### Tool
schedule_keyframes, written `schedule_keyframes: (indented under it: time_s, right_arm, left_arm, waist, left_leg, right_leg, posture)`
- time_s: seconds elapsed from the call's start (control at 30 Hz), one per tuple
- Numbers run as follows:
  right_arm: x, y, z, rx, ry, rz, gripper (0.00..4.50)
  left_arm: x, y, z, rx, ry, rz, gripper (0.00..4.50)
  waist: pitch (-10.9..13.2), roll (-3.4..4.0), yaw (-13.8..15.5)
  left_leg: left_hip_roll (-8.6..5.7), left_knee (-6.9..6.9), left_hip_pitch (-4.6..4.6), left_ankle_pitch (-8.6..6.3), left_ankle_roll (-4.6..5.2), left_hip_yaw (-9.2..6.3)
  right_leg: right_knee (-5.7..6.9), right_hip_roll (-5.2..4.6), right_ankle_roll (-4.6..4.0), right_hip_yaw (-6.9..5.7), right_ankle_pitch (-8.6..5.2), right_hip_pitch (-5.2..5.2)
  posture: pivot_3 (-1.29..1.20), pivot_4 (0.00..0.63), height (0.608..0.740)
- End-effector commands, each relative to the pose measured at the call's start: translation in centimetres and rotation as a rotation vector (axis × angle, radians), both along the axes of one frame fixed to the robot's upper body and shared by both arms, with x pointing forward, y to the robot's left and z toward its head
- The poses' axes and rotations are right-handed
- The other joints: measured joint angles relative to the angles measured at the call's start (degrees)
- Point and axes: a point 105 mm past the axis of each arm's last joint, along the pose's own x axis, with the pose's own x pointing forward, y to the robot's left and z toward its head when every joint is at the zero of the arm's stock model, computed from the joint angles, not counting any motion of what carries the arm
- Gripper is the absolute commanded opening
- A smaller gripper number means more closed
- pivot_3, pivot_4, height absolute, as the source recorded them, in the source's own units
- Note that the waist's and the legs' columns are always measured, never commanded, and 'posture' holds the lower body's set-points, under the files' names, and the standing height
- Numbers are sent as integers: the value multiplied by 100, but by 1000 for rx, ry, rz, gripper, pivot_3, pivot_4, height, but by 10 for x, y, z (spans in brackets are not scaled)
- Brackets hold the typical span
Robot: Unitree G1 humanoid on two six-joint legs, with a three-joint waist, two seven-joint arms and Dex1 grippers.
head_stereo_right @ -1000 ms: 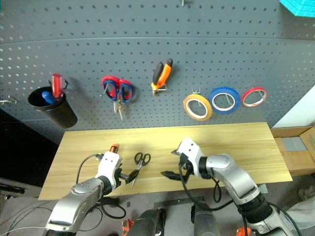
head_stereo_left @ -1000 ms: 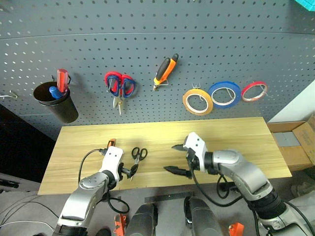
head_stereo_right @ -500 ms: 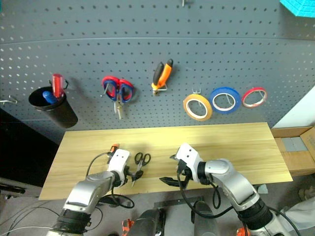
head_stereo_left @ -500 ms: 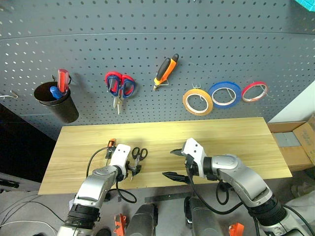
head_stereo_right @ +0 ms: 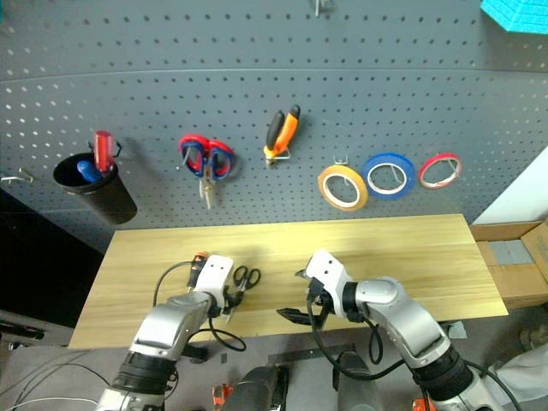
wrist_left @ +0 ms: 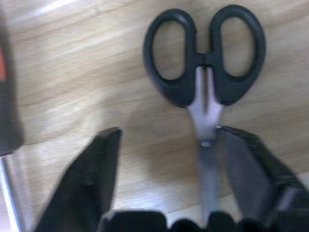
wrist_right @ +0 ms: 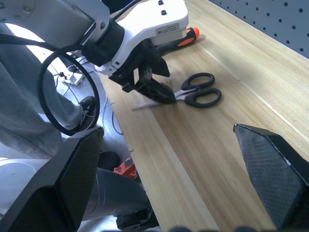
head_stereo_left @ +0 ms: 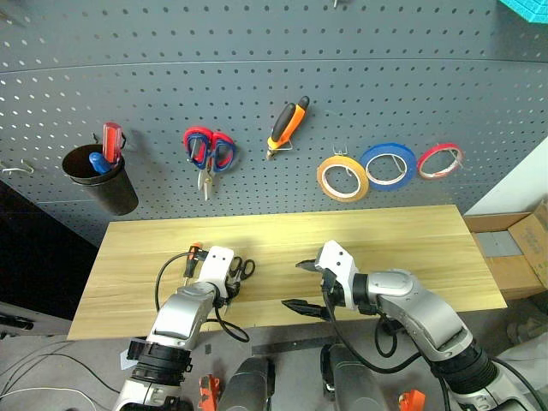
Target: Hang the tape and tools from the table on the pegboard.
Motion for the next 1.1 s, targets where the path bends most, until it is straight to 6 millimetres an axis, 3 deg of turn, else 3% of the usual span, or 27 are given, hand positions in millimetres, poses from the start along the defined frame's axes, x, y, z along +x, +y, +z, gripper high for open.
schedule_keyframes:
  time_s: [0.03, 0.2, 0.43, 0.57, 0.67, 0.73, 0.87, 0.97, 1.1]
  right_arm:
    - [1, 2, 9, 24, -32, 6, 4500]
    - [4, 1, 9, 26, -30, -8, 4500]
    - [10, 1, 13, 33, -44, -10, 4500]
    - [12, 3, 24, 49, -81, 23, 4500]
    - [12, 10, 49, 102, -162, 72, 4500]
    - [10, 14, 69, 158, -224, 103, 4500]
    - [13, 16, 93, 222, -272, 111, 4500]
    - [14, 20, 124, 291, -338, 124, 4500]
    - [24, 21, 144, 314, -410, 105, 4500]
  left_arm:
    - [-22, 16, -31, 67, 148, 75, 1672]
    - [-19, 8, -29, 53, 130, 56, 104]
    - [-8, 16, -11, 75, -15, 1, 103]
    - [-1, 5, 36, -4, -314, -139, 103]
    - [-21, -20, 73, -100, -492, -347, 103]
    - [-29, -26, 95, -94, -626, -409, 103]
    - [-35, -27, 124, -135, -839, -397, 103]
    - [-31, -21, 150, -125, -1007, -292, 103]
    - [-7, -15, 184, -55, -1178, -217, 103]
  waist:
    - [-3, 4, 0]
    - [-14, 16, 0]
    - [-17, 18, -5]
    - [-14, 14, -15]
    - [-12, 10, 17]
    - [-12, 11, 44]
    - [-13, 12, 90]
    - [-13, 12, 121]
    - [-14, 10, 193]
  left_leg:
    - [0, 0, 1, 0, 0, 0]
    - [0, -2, 3, 0, 0, 0]
    - [1, -5, 2, -1, -1, 0]
    - [2, -7, -10, -1, -2, -1]
    - [2, -7, -40, 0, -7, -7]
    - [2, -5, -68, 0, -8, -13]
    - [1, -6, -80, -1, -5, -40]
    - [0, -6, -93, -1, -2, -47]
    - [0, -5, -97, 2, -5, -58]
  right_leg:
    - [0, 0, 1, 0, -1, 0]
    - [0, 0, 1, 1, -1, 2]
    - [-2, 0, 2, 3, -1, -1]
    - [-4, 0, 2, 6, -2, -16]
    - [-6, -3, -27, 6, 16, -39]
    - [-18, -5, -30, 1, 18, -53]
    - [-56, -2, -31, -21, 19, -40]
    - [-76, 1, -23, -28, 30, -41]
    - [-75, 6, -28, -38, 38, -44]
  posture:
    - [-77, 253, 740]
    - [-74, 248, 740]
    - [-64, 237, 740]
    - [-62, 228, 740]
    - [-55, 222, 740]
    - [-42, 217, 740]
    - [-38, 217, 740]
    - [-24, 217, 740]
    - [-10, 209, 740]
